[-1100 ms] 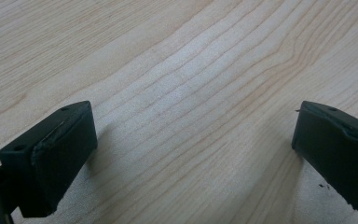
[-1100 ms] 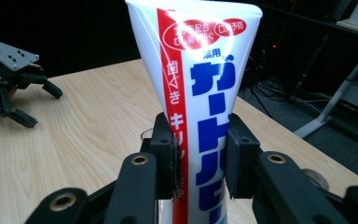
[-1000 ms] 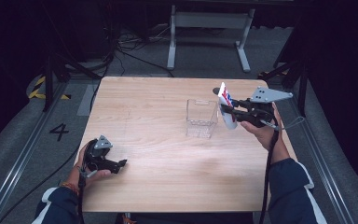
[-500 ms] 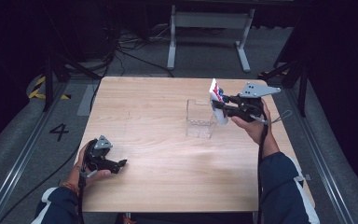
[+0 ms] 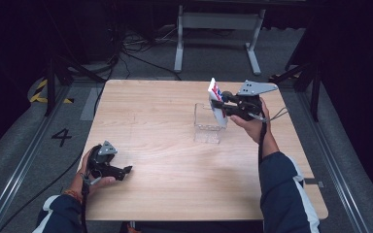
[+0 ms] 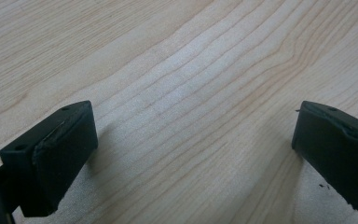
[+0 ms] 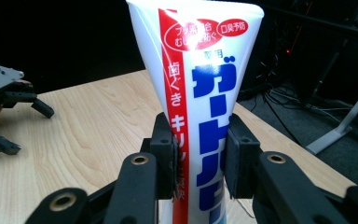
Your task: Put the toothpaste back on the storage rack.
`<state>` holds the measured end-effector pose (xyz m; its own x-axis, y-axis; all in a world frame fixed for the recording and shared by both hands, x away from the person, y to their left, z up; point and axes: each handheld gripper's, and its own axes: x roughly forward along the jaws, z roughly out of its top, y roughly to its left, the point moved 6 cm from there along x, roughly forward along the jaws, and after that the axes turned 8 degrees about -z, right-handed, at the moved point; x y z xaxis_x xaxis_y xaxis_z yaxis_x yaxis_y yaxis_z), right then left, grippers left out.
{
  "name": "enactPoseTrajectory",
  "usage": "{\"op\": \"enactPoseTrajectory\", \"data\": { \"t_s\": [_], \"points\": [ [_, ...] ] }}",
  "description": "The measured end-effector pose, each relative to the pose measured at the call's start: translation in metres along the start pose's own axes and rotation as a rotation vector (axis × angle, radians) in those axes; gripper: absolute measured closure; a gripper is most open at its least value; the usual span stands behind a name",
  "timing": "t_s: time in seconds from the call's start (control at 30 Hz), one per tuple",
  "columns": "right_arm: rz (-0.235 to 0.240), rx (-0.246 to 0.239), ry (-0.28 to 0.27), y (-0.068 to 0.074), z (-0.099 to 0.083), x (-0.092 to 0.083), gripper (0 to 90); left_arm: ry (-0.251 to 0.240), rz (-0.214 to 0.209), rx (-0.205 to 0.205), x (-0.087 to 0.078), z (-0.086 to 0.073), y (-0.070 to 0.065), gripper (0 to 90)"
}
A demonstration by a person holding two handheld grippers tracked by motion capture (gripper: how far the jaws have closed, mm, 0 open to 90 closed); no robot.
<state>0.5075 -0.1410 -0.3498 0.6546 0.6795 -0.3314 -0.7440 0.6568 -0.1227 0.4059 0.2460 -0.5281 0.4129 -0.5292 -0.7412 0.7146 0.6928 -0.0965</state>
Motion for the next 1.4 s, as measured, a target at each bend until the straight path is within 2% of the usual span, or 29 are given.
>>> {"op": "enactPoseTrajectory", "data": {
  "t_s": [0.2,0.43,0.7,0.8,1.2,1.4],
  "points": [
    [0.005,0.016,0.021,-0.005,-0.014,0.014,70.0,0.001,0.0,0.0,0.0,0.0,0.0,0.5],
    [0.005,0.026,0.025,-0.009,-0.024,0.023,70.0,0.001,-0.001,0.0,0.0,0.0,0.0,0.6],
    [0.013,0.029,0.042,-0.009,-0.035,0.033,69.8,-0.001,-0.001,-0.001,0.0,0.0,0.0,0.6],
    [0.021,0.022,0.068,-0.007,-0.042,0.037,69.8,0.001,-0.001,-0.001,0.0,0.0,0.0,0.6],
    [0.023,0.046,0.097,-0.009,-0.062,0.039,69.7,0.0,0.0,-0.001,0.0,0.0,0.0,0.6],
    [0.023,0.037,0.115,-0.007,-0.067,0.04,69.5,0.0,-0.001,0.0,0.0,0.0,0.0,0.6]
  ]
}}
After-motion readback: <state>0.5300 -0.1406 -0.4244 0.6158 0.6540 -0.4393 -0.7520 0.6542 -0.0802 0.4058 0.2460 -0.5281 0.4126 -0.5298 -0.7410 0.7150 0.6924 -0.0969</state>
